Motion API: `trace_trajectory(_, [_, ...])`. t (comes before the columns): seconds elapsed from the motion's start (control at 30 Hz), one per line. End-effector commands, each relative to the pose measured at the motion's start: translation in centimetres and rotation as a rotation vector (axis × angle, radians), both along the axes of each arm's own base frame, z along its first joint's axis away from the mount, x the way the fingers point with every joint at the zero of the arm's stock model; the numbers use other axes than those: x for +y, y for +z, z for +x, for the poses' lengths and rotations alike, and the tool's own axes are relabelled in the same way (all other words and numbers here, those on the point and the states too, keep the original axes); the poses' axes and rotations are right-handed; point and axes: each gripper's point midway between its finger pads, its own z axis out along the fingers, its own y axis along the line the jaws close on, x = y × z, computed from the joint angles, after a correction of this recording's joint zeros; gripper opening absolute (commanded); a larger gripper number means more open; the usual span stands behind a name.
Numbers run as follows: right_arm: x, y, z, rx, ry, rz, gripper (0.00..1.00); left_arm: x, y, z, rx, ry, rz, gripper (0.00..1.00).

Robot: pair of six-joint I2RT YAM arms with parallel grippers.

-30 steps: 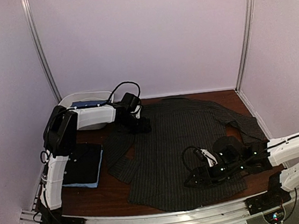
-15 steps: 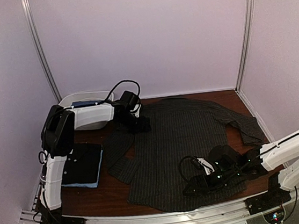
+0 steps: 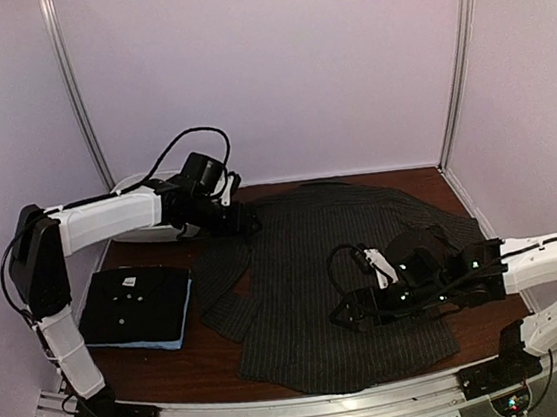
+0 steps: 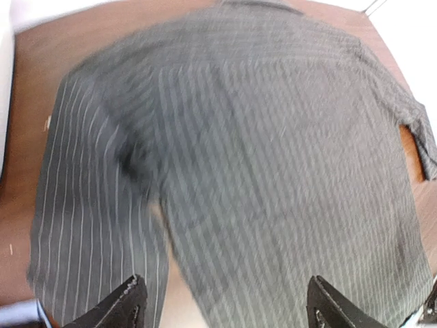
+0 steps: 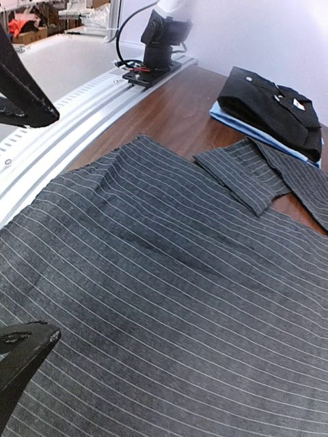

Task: Fold and stack the long sleeve shirts
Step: Smooth out the flattened shirt at the center of the board, then pick up the sleeve from the center of the board.

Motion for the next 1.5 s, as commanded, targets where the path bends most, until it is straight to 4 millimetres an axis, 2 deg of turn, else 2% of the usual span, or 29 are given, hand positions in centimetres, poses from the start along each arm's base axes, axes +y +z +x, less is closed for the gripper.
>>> trace_trajectory(0.0, [-1.6, 1.8, 3.2, -0.178, -0.096, -0.109, 1.0, 2.5, -1.7, -3.0, 0.05, 0.058, -0.003, 0.82])
trace_trajectory(0.27, [-0.6, 6.1, 6.5, -0.346, -0.18, -0.043, 1.0, 5.3, -3.7, -8.5, 0.116, 0.131, -0.004, 0.82])
trace_trajectory(0.4, [-0.2, 6.9, 7.3, -0.384, -0.195, -0.032, 1.0, 7.1, -4.7, -11.1, 0.147, 0.181, 0.015, 0.82])
trace_trajectory(0.43, [-0.1, 7.0, 7.4, -0.388, -0.196, -0.029, 1.0, 8.1, -5.4, -11.6, 0.146, 0.214, 0.044, 0.82])
trace_trajectory(0.63, [0.4, 8.1, 8.0, -0.408, -0.215, 0.01, 1.0, 11.2, -8.0, -13.7, 0.192, 0.315, 0.126, 0.82])
trace_trajectory(0.73, [0.5, 8.7, 8.2, -0.419, -0.227, 0.031, 1.0, 11.9, -8.3, -13.9, 0.191, 0.347, 0.143, 0.82])
trace_trajectory(1.03, [1.0, 10.0, 8.6, -0.456, -0.229, 0.065, 1.0, 11.7, -9.3, -12.8, 0.175, 0.366, 0.153, 0.78])
trace_trajectory(1.13, [1.1, 10.4, 8.7, -0.467, -0.231, 0.077, 1.0, 11.3, -9.9, -12.5, 0.18, 0.368, 0.145, 0.73])
trace_trajectory(1.3, [1.3, 10.1, 8.6, -0.464, -0.223, 0.079, 1.0, 11.5, -11.2, -12.6, 0.199, 0.381, 0.171, 0.58])
trace_trajectory(1.47, [1.5, 9.4, 8.5, -0.454, -0.21, 0.073, 1.0, 12.5, -11.7, -12.9, 0.199, 0.413, 0.208, 0.54])
